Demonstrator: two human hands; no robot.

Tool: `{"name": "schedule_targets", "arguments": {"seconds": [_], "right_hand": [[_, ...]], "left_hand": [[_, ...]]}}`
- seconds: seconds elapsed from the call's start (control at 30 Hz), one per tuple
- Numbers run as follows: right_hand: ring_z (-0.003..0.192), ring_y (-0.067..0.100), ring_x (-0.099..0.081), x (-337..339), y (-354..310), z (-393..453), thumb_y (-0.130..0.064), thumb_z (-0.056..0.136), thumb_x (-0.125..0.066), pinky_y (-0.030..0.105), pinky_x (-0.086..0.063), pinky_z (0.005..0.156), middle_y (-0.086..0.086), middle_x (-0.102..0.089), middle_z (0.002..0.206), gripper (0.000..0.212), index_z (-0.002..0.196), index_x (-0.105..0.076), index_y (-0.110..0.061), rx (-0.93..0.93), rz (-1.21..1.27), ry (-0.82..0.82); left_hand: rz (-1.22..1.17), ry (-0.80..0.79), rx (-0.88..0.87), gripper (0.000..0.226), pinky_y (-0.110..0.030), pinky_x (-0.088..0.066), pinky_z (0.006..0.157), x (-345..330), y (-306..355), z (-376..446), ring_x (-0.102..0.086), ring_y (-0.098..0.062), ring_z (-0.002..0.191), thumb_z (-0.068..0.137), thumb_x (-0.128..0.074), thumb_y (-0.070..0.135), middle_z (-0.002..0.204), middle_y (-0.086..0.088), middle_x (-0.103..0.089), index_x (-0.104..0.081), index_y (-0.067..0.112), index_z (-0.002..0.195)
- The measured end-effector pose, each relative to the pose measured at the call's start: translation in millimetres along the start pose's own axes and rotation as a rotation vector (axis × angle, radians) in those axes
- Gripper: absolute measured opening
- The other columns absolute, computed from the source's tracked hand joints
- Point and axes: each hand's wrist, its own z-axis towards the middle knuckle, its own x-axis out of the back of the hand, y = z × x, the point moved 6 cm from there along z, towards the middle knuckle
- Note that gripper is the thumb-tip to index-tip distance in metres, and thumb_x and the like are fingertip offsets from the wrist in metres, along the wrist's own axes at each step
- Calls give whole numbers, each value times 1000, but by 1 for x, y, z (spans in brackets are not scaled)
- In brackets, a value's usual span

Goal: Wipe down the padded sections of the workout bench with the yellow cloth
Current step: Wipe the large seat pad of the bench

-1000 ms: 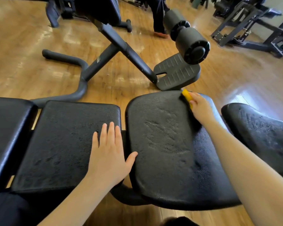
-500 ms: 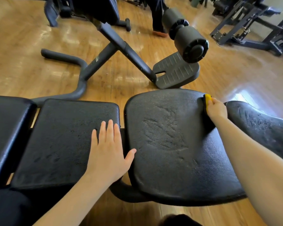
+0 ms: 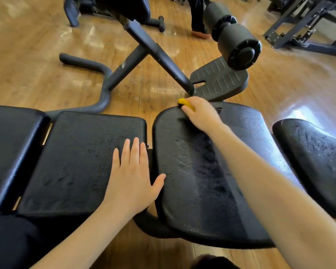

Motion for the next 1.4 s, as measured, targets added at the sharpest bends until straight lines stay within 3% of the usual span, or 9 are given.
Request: {"name": "schedule_targets", "arguments": {"seconds": [0.17,0.27,0.37,0.53,0.7,0.93,1.23,1.3,1.4], "right_hand": [[135,21,-32,-25,-29,-4,-32,94,-46,35,-22,112,4,-42,143,43,135,-43,-18,117,-63,-62],[135,18,-33,-21,-21,-5,-24,95,-45,32,-23,112,1,-42,143,41,136,-43,-20,176,-42,-79],[128,19,-41,-6,-5,-1,-18,96,-44,28,-29,106,1,-49,137,36,131,-49,-18,194,-13,-53],[118,28,-51,26,56,11,-21,95,-44,36,-38,98,6,-58,127,32,124,-56,-17,-16,-12,39],[115,34,-52,61,140,-2,-17,94,-44,35,-37,94,16,-59,123,30,121,-56,-9,-245,-9,74],[118,30,-49,77,187,-28,-27,94,-45,35,-35,98,14,-58,125,33,121,-57,-12,-423,139,208],[105,40,-51,83,204,-33,-25,89,-46,38,-39,85,28,-58,111,35,96,-61,5,-594,44,297],[116,36,-47,84,202,-31,-23,86,-48,37,-36,96,22,-54,123,37,105,-62,5,-511,13,261],[125,30,-44,83,195,-31,-15,90,-50,35,-31,104,11,-53,133,35,125,-56,-14,-458,72,209]], "left_hand": [[12,25,-34,91,-53,-27,107,1,3,2,-30,-37,136,80,-19,65,146,-21,-35,-35,-3,139],[0,15,-26,89,-48,-7,115,0,2,0,-2,-32,144,87,-23,66,156,-16,-6,-7,3,148],[2,30,-20,89,-45,1,115,4,1,0,8,-29,144,88,-26,65,157,-13,6,3,6,148],[10,6,-12,94,-45,-4,114,-2,-2,1,-4,-30,144,79,-11,69,156,-14,-8,-11,5,148],[54,27,-34,88,-51,-29,103,-9,-3,4,-37,-37,132,80,-26,64,143,-20,-41,-42,-1,136],[76,51,-24,87,-51,-29,102,-11,-2,3,-39,-38,131,80,-29,63,141,-21,-42,-43,-3,135],[60,43,-23,88,-53,-30,104,-11,-3,2,-36,-38,133,79,-29,62,142,-22,-40,-42,-4,135],[58,49,-20,87,-54,-32,103,-11,-3,3,-37,-38,132,79,-30,61,141,-22,-41,-43,-5,134],[60,52,-17,87,-55,-33,102,-12,-2,3,-38,-39,131,79,-30,60,141,-23,-42,-44,-6,133]]}}
